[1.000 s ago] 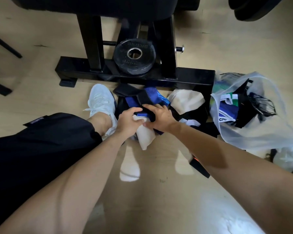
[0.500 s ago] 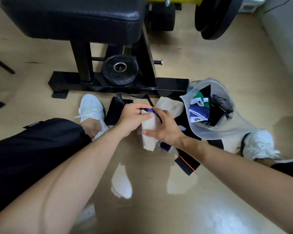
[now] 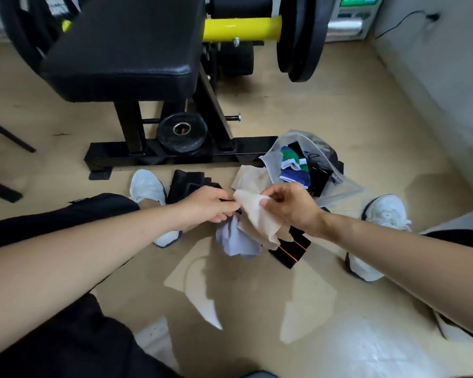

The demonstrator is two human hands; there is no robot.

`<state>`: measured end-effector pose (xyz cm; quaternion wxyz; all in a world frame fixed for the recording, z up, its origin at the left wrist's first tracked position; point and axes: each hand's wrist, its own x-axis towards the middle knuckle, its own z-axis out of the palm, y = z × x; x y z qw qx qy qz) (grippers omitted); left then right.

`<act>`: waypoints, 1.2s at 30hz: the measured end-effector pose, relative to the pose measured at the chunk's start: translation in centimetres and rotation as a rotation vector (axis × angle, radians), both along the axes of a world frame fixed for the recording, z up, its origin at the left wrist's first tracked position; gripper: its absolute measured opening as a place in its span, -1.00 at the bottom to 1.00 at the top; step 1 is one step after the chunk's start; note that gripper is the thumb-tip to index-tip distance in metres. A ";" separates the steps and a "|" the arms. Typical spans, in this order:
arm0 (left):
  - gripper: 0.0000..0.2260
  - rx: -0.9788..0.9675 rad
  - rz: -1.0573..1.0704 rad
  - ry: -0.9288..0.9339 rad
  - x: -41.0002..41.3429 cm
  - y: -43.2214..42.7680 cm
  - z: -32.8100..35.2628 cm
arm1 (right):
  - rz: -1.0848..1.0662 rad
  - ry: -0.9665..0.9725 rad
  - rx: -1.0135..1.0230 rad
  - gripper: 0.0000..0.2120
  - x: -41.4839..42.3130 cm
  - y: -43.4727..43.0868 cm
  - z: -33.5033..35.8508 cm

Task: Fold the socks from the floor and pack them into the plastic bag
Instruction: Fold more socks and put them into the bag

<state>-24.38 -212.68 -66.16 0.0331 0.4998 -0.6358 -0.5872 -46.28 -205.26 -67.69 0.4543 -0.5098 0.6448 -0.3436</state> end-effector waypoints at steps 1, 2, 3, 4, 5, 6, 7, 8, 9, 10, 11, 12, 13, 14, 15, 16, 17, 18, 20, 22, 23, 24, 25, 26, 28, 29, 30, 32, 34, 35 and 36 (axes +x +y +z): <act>-0.82 0.021 -0.030 -0.002 0.2 0.7 0.1 | -0.013 -0.043 0.016 -0.95 -0.4 0.4 0.3; -0.79 0.039 -0.040 0.002 0.1 1.3 0.3 | -0.023 -0.081 0.028 -0.94 -0.8 0.9 0.7; -0.75 0.048 -0.038 0.018 -0.1 1.9 0.5 | -0.029 -0.123 0.038 -0.94 -1.2 1.4 1.1; -0.71 0.042 -0.039 0.039 -0.5 2.5 0.9 | -0.027 -0.166 0.047 -0.93 -1.4 2.0 1.6; -0.69 0.014 -0.047 0.066 -0.8 2.9 1.2 | -0.025 -0.216 0.059 -0.93 -1.6 2.5 2.2; -0.66 -0.030 -0.059 0.085 -1.2 3.3 1.7 | -0.023 -0.264 0.077 -0.92 -1.7 3.1 3.0; -0.64 -0.079 -0.065 0.103 -1.6 3.6 1.9 | -0.022 -0.310 0.096 -0.91 -1.8 3.7 3.7; -0.61 -0.117 -0.058 0.124 -1.9 3.8 2.2 | -0.021 -0.349 0.107 -0.91 -1.8 4.3 4.4; -0.58 -0.135 -0.053 0.154 -2.1 4.0 2.4 | -0.017 -0.386 0.108 -0.92 -1.9 4.8 5.0; -0.57 -0.139 -0.054 0.188 -2.3 4.2 2.8 | -0.018 -0.417 0.109 -0.94 -2.1 5.4 5.6; -0.60 -0.155 -0.072 0.210 -2.5 4.2 2.8 | -0.023 -0.436 0.112 -0.96 -2.2 5.9 6.0; -0.69 -0.194 -0.099 0.213 -2.6 4.3 3.0 | -0.029 -0.435 0.118 -0.97 -2.4 6.3 6.4; -0.79 -0.246 -0.122 0.201 -2.8 4.2 3.0 | -0.033 -0.417 0.126 -0.98 -2.6 6.7 6.5; -0.84 -0.295 -0.133 0.192 -2.8 4.3 3.1 | -0.034 -0.387 0.140 -0.97 -2.8 7.1 6.6; -0.84 -0.331 -0.139 0.194 -2.9 4.1 3.1 | -0.031 -0.343 0.148 -0.94 -3.0 7.3 6.5; -0.84 -0.343 -0.150 0.198 -3.0 4.1 3.2 | -0.020 -0.285 0.147 -0.87 -3.2 7.5 6.5; -0.87 -0.348 -0.181 0.206 -3.1 4.0 3.4 | 0.000 -0.215 0.129 -0.75 -3.5 7.6 6.4; -0.91 -0.350 -0.225 0.210 -3.3 4.0 3.8 | 0.028 -0.136 0.096 -0.60 -3.6 7.5 6.4; -0.98 -0.379 -0.324 0.180 -3.7 3.8 4.5 | 0.146 -0.008 -0.012 -0.41 -3.7 7.2 6.6; -0.97 -0.435 -0.407 0.130 -4.0 3.5 4.6 | 0.279 0.089 -0.088 -0.44 -3.3 6.6 6.6; -0.96 -0.449 -0.425 0.122 -4.1 3.5 4.7 | 0.315 0.135 -0.107 -0.51 -3.1 6.2 6.2; -0.97 -0.449 -0.439 0.136 -4.1 3.5 4.7 | 0.326 0.171 -0.113 -0.58 -3.0 5.8 5.8; -0.91 -0.452 -0.445 0.155 -4.0 3.6 4.7 | 0.328 0.197 -0.117 -0.64 -2.9 5.6 5.5; -0.85 -0.452 -0.444 0.168 -4.0 3.6 4.5 | 0.335 0.220 -0.124 -0.69 -2.9 5.4 5.1; -0.82 -0.456 -0.421 0.174 -3.8 3.5 4.4 | 0.344 0.266 -0.142 -0.72 -2.9 5.2 4.2; -0.82 -0.455 -0.421 0.168 -3.8 3.5 4.4 | 0.343 0.263 -0.143 -0.72 -2.9 5.3 4.1; -0.84 -0.455 -0.422 0.160 -3.7 3.5 4.3 | 0.340 0.236 -0.137 -0.73 -2.8 5.3 4.1; -0.91 -0.473 -0.438 0.132 -3.7 3.4 4.2 | 0.330 0.156 -0.113 -0.77 -2.6 5.3 4.2; -0.96 -0.496 -0.449 0.094 -3.6 3.5 4.2 | 0.325 0.105 -0.079 -0.78 -2.7 5.4 4.4; -0.95 -0.506 -0.444 0.087 -3.5 3.3 4.1 | 0.323 0.099 -0.058 -0.78 -2.9 5.4 4.4; -0.94 -0.502 -0.430 0.089 -3.3 3.2 3.9 | 0.320 0.109 -0.035 -0.78 -3.2 5.4 4.3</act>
